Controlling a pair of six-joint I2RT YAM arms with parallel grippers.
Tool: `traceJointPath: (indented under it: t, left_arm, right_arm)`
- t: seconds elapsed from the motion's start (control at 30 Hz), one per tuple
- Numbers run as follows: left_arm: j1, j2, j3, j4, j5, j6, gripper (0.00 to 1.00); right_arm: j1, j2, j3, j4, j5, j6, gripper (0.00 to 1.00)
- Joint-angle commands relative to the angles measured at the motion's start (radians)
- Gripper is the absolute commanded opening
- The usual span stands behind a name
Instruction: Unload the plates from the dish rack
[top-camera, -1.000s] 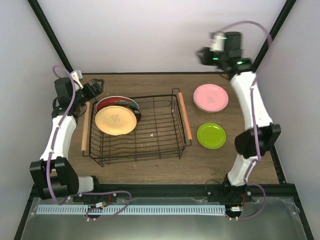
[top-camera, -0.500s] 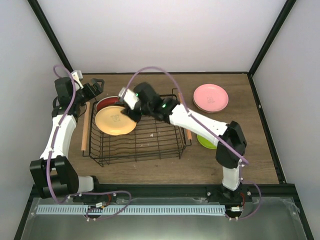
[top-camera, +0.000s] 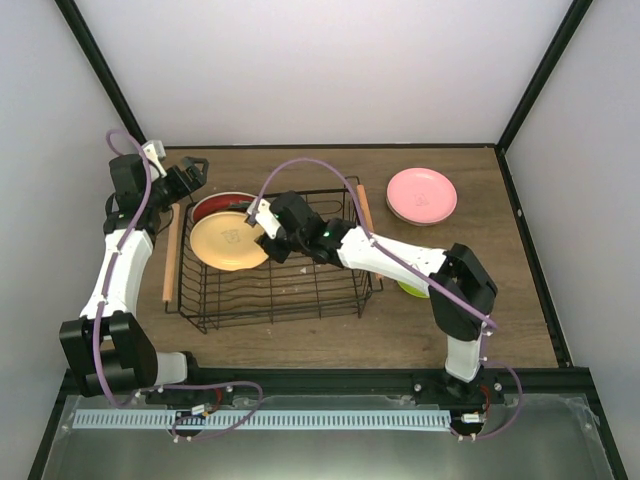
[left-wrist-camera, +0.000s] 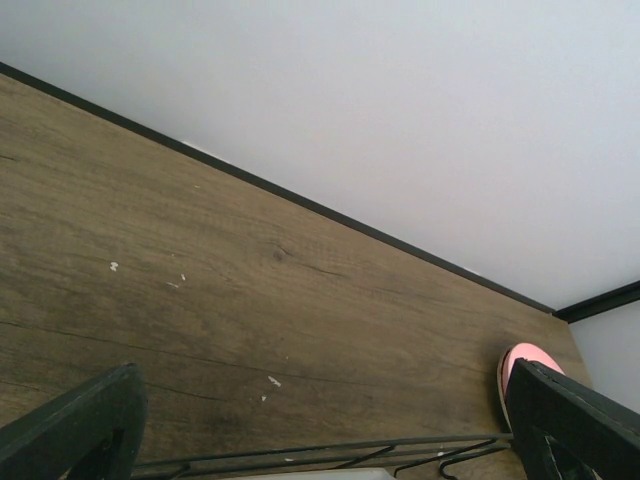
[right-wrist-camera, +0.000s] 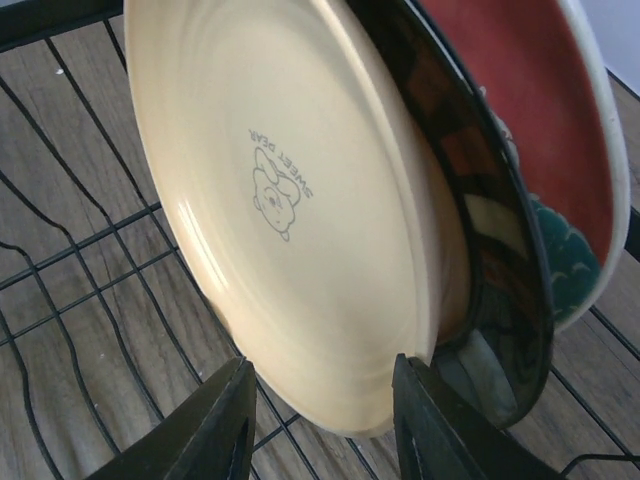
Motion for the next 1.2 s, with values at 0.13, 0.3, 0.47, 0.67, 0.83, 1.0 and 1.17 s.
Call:
traceJointPath:
  t: [0.13, 0.3, 0.47, 0.67, 0.83, 1.0, 1.17]
  left_arm:
    - [-0.003, -0.014, -0.006, 0.027, 0.008, 0.000, 1.00]
    - [-0.003, -0.020, -0.011, 0.030, 0.010, -0.002, 1.00]
    - [-0.003, -0.021, -0.014, 0.033, 0.009, -0.004, 1.00]
    - [-0.003, -0.017, -0.014, 0.039, 0.011, -0.010, 1.00]
    - [-0.003, -0.014, -0.014, 0.045, 0.014, -0.015, 1.00]
    - [-0.003, -0.017, -0.018, 0.045, 0.018, -0.014, 1.00]
    - [-0.002, -0.022, -0.024, 0.046, 0.019, -0.015, 1.00]
  right_arm:
    - [0.002, -0.022, -0.040, 0.098, 0.066, 0.041, 0.40]
    - [0.002, -0.029, -0.054, 0.114, 0.104, 0.033, 0.40]
    - [0.001, -0.031, -0.053, 0.116, 0.109, 0.037, 0.40]
    - [0.000, -0.031, -0.079, 0.130, 0.115, 0.023, 0.40]
    - [-0.006, 0.018, -0.054, 0.150, 0.132, 0.006, 0.40]
    - [-0.006, 0.054, -0.036, 0.196, 0.160, -0.020, 0.38]
    - [-0.007, 0.087, -0.008, 0.208, 0.195, -0.043, 0.35]
